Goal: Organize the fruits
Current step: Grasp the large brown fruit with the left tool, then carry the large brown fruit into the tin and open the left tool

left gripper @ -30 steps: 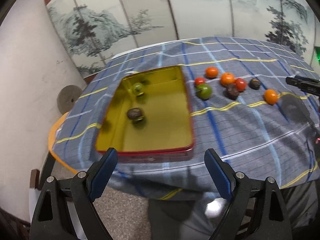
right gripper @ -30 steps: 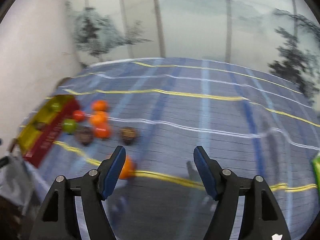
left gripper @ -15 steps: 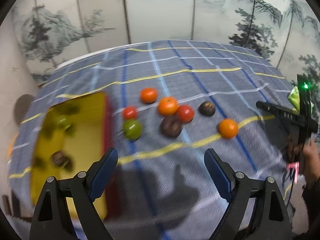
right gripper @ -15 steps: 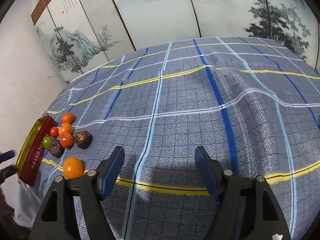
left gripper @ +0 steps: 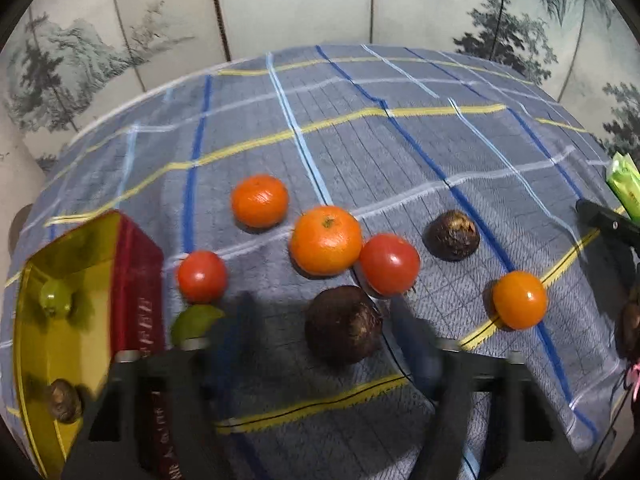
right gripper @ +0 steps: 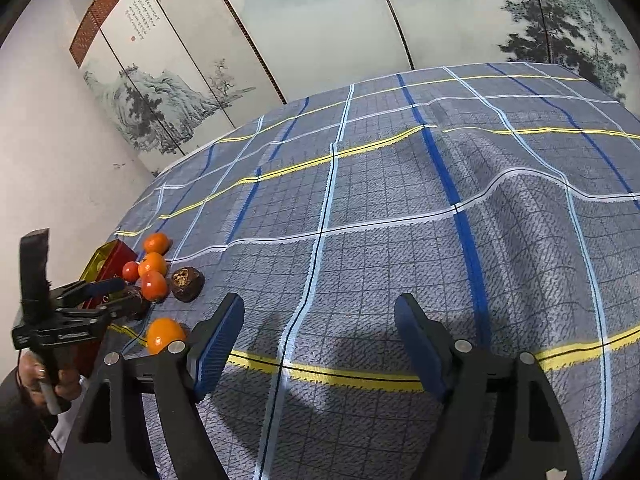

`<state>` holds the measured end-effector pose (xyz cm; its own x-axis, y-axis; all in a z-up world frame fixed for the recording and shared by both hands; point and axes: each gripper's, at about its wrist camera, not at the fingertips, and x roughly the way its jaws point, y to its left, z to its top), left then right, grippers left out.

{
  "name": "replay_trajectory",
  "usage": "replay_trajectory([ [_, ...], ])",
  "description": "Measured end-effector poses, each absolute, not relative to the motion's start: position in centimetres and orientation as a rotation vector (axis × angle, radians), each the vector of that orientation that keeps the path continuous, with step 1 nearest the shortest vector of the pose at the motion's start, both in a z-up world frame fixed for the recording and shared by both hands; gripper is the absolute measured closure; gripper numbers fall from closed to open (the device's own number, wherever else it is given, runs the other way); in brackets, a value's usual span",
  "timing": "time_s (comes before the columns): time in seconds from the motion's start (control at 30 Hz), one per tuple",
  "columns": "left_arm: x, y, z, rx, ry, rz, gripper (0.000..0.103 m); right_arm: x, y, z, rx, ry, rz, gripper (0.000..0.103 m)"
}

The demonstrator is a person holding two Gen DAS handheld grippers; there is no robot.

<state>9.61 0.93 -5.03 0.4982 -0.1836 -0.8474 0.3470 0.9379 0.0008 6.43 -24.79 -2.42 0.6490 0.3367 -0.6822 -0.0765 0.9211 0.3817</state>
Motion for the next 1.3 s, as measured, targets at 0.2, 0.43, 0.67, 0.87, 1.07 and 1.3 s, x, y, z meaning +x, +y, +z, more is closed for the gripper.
replay_trajectory([
  [0.2, 7.9, 0.1, -5.2, 0.192, 0.962, -0.306, 0.070, 6.6, -24.8, -2.5, 0.342, 0.842, 0.225, 0.027],
  [0.43, 3.7, 2.1, -2.1, 0.014, 0.906, -0.299, 0.069, 6.9, -25.0, -2.7, 0.344, 0.852, 0.201, 0.024],
  [0.67, -0.1, 4.9, -0.1, -0.077, 0.907, -0.283, 0.069, 6.9, -25.2, -2.8, 0.346, 0.854, 0.189, 0.024],
  [0.87, -2.5, 9.0, 2.1, -0.086, 0.881, -0.216, 0.069, 6.8, -25.3, -2.8, 0.348, 0.855, 0.186, 0.023],
  [1.07, -2.4, 13.8, 3.2, -0.005, 0.860, -0.094, 0.069, 6.9, -25.3, -2.8, 0.348, 0.855, 0.187, 0.023],
  [1.3, 2.8, 18.0, 3.7, -0.030, 0.851, -0.027, 0.069, 6.9, -25.2, -2.8, 0.347, 0.855, 0.186, 0.022],
])
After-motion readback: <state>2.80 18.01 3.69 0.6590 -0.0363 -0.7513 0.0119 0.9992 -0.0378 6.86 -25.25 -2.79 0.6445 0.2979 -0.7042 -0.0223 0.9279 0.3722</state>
